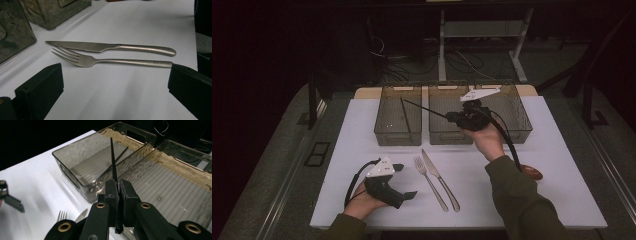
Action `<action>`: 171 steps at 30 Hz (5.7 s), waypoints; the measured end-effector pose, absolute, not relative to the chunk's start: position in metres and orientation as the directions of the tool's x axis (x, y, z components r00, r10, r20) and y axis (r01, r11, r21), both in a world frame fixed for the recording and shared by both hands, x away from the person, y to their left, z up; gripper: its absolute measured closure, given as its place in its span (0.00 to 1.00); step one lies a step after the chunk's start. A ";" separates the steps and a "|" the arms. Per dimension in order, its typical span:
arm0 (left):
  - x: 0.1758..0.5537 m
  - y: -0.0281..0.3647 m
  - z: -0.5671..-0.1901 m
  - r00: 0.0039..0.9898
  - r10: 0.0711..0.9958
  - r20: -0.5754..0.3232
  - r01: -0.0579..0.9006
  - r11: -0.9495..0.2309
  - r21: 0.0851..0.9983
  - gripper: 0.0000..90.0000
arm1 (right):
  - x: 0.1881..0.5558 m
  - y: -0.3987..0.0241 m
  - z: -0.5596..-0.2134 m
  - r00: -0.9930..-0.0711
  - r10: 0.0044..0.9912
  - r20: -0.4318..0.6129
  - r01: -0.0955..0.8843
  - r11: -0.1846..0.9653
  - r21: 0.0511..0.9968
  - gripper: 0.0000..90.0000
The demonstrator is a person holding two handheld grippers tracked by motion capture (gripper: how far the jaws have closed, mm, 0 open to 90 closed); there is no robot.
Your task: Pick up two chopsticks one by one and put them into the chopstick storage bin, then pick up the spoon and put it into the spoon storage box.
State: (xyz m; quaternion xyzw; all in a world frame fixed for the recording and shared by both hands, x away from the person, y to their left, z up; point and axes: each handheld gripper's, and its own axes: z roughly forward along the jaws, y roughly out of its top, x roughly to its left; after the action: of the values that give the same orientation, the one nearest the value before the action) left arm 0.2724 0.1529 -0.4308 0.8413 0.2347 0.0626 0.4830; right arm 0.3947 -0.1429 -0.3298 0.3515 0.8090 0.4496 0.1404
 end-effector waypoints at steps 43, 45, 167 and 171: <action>0.273 0.154 -0.429 0.894 0.434 -0.114 0.313 -0.422 0.851 0.00 | 0.474 -0.017 -0.365 -0.652 0.756 0.056 0.558 0.430 0.710 0.95; 0.273 0.154 -0.429 0.894 0.433 -0.116 0.314 -0.421 0.851 0.00 | 0.474 -0.015 -0.368 -0.653 0.755 0.054 0.560 0.434 0.706 0.95; 0.271 0.160 -0.429 0.875 0.472 -0.105 0.329 -0.421 0.845 0.00 | 0.299 -0.345 -0.419 -0.622 0.767 0.156 0.564 0.300 0.770 0.40; 0.272 0.160 -0.429 0.876 0.471 -0.103 0.327 -0.424 0.845 0.00 | 0.301 -0.356 -0.420 -0.591 0.790 0.162 0.585 0.282 0.760 0.40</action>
State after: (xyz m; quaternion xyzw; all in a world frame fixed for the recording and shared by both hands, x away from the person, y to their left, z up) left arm 0.2716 0.1604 -0.4288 0.8405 0.2373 0.0747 0.4813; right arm 0.3007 -0.3562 -0.4199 0.4347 0.7909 0.4124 0.1242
